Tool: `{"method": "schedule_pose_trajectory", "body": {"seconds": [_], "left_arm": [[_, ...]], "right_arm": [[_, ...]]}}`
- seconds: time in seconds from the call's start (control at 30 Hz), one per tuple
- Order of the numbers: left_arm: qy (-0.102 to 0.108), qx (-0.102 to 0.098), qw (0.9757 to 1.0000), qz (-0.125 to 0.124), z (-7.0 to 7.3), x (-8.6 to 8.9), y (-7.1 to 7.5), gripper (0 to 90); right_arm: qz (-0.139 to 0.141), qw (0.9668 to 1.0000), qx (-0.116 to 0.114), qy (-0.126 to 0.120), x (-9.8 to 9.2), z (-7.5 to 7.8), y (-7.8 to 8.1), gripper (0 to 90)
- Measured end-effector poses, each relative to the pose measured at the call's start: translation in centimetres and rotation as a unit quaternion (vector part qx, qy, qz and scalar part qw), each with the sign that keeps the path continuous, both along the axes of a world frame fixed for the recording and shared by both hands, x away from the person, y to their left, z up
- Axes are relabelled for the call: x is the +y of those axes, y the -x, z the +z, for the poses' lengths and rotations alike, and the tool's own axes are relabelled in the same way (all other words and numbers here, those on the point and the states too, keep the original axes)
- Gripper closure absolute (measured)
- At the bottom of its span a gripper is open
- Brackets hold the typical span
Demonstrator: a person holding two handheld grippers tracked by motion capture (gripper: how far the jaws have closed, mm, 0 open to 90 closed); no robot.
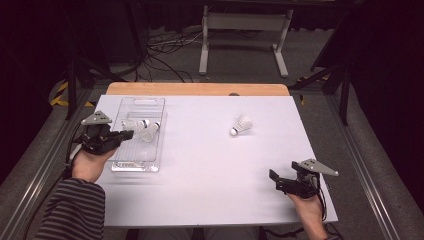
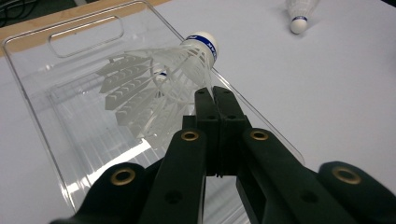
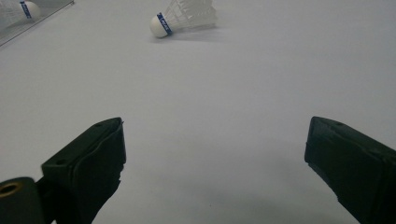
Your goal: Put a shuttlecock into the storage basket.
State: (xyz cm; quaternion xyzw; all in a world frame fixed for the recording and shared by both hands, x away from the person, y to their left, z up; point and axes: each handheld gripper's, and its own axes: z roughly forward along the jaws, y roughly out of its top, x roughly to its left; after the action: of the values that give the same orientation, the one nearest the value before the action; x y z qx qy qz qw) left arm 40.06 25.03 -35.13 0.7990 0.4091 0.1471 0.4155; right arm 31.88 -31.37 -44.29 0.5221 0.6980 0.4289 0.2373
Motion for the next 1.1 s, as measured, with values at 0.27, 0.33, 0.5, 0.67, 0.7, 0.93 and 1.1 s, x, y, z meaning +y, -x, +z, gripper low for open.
{"method": "schedule_pose_trajectory", "body": {"seconds": [0.27, 0.33, 0.5, 0.67, 0.7, 0.93, 1.1], "left_arm": [[-0.005, 0.016, 0.9996, 0.024, -0.4, -0.1, -1.8, 90.0], [-0.013, 0.017, 0.9994, 0.026, -0.5, -0.2, -2.4, 90.0], [-0.012, 0.028, 0.9987, 0.041, -0.6, -0.4, -3.6, 90.0], [-0.020, 0.039, 0.9976, 0.053, -1.0, -0.6, -5.0, 90.0], [-0.024, 0.040, 0.9975, 0.054, -1.1, -0.7, -5.2, 90.0], [-0.032, 0.053, 0.9960, 0.064, -1.7, -1.3, -6.7, 90.0], [-0.034, 0.067, 0.9943, 0.075, -2.5, -1.5, -7.6, 90.0]], "right_arm": [[-0.001, 1.0000, -0.002, 0.001, 0.0, 0.0, 0.1, 6.1], [-0.002, 1.0000, -0.003, 0.000, 0.0, 0.1, 0.1, 6.0], [-0.001, 1.0000, -0.005, -0.002, -0.1, 0.1, 0.1, 6.1], [0.001, 1.0000, -0.003, -0.003, -0.1, 0.1, 0.1, 6.1], [0.001, 1.0000, -0.003, -0.003, -0.1, 0.1, 0.1, 6.1], [0.003, 1.0000, -0.003, -0.005, 0.0, 0.1, 0.1, 6.1], [0.005, 1.0000, -0.002, -0.006, 0.0, 0.1, 0.1, 6.1]]}}
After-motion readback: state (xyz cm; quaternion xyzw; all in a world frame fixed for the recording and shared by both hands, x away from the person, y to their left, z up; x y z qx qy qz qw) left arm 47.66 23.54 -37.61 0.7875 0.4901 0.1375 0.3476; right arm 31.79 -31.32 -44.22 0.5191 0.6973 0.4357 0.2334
